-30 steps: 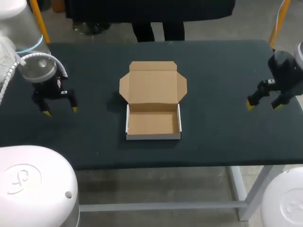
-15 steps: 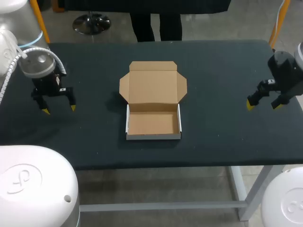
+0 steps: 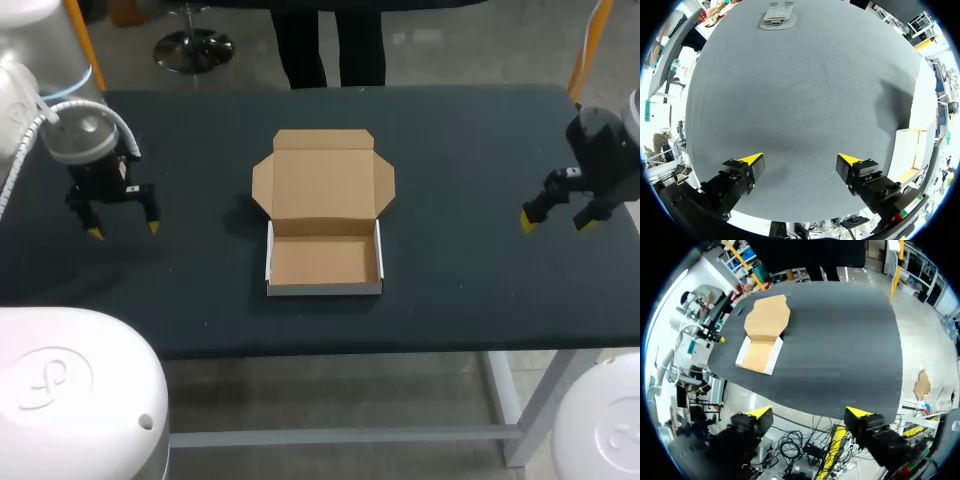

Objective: Assemble the packaging by folding the flat box into shape, placing the metal phone stand inside, and closing the box properly

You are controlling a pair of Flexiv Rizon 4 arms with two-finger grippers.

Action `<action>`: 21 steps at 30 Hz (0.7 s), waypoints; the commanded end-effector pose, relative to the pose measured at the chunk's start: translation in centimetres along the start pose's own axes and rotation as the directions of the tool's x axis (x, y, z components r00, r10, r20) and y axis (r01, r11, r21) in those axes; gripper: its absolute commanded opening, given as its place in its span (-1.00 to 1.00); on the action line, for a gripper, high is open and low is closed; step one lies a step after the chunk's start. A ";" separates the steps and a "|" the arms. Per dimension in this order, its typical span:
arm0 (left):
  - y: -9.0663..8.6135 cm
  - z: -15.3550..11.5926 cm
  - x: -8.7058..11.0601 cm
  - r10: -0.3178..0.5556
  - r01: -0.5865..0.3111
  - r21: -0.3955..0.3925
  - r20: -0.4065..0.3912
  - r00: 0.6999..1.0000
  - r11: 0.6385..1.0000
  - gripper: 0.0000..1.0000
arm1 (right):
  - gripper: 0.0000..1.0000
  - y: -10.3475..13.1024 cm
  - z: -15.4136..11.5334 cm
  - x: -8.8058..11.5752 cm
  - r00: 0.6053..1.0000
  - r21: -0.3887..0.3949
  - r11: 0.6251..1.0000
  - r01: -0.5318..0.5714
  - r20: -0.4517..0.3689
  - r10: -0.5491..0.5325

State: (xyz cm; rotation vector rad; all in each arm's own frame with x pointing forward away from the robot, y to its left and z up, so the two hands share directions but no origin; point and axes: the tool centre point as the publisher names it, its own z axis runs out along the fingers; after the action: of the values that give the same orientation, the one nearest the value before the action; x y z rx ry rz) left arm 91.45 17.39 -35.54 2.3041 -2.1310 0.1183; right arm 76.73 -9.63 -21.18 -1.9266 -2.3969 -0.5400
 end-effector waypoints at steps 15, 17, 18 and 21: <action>-2.7 2.8 -1.6 0.065 -0.065 0.004 -0.007 0.998 0.998 1.00 | 1.00 0.0 -0.2 0.0 1.000 0.004 1.000 0.000 0.000 0.000; -3.1 3.1 -1.7 0.066 -0.066 0.004 -0.006 0.998 0.998 1.00 | 1.00 0.0 -0.2 0.0 1.000 0.004 1.000 0.000 0.000 0.000; -3.3 3.2 -1.8 0.066 -0.066 0.003 -0.007 0.998 0.998 1.00 | 1.00 0.0 -0.2 0.0 1.000 0.004 1.000 0.000 0.000 0.000; -3.9 3.4 -2.0 0.060 -0.060 -0.001 -0.010 0.998 0.998 1.00 | 1.00 0.0 -0.2 0.0 1.000 0.004 1.000 0.000 0.000 0.000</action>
State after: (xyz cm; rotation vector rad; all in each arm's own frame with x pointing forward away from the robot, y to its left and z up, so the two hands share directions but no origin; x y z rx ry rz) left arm 94.37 19.41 -38.45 2.2446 -2.2054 0.1504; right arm 76.72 -9.67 -21.22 -1.9262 -2.3972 -0.5424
